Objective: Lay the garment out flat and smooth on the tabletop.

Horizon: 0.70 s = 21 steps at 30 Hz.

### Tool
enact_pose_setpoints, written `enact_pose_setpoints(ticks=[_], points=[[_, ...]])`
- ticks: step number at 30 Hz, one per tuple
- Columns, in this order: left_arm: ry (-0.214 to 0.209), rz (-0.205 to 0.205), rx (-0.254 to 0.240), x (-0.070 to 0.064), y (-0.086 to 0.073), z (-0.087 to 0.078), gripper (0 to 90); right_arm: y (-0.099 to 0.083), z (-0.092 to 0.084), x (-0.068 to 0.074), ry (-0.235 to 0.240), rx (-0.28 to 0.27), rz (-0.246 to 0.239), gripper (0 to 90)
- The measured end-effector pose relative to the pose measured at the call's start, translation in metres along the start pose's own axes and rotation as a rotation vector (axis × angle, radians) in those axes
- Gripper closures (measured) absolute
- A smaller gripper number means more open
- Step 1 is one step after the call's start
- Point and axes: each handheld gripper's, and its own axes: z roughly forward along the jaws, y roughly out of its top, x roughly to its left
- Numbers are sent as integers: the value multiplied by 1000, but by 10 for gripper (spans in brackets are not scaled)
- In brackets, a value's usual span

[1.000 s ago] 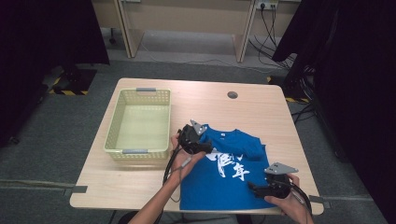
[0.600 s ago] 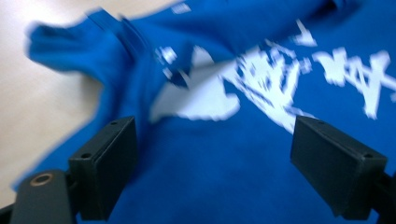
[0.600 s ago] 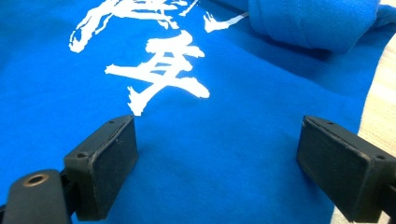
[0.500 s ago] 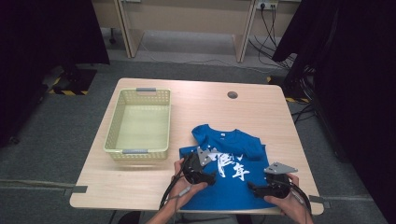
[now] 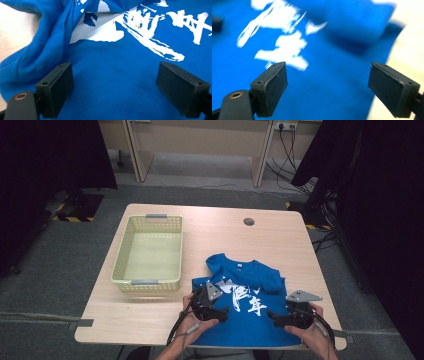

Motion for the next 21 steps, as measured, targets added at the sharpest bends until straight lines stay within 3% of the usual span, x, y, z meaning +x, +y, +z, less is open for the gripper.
enact_pose_setpoints(ticks=[3, 6, 9, 11, 12, 14, 16, 21], points=[[1, 0, -2, 0, 0, 0, 133, 16, 10, -5, -42, -28, 17, 154], [-1, 0, -1, 0, 0, 0, 133, 28, 32, -8, -72, 13, 1, 179], [-4, 5, -1, 1, 0, 0, 136, 30, 42, -7, -90, 43, -24, 190], [-8, 15, -3, 0, 0, 0, 144, 35, 48, -11, -86, 29, -9, 282], [-11, 18, -3, 0, 0, -1, 157, 44, 50, -17, -125, 22, -26, 383], [-12, 17, -4, 0, 0, 0, 157, 48, 52, -21, -141, 14, -24, 409], [-13, 18, -2, 0, 0, -1, 158, 62, 60, -32, -165, -20, 9, 455], [-18, 23, -4, 1, 0, 0, 160, 76, 70, -40, -209, -60, 38, 436]])
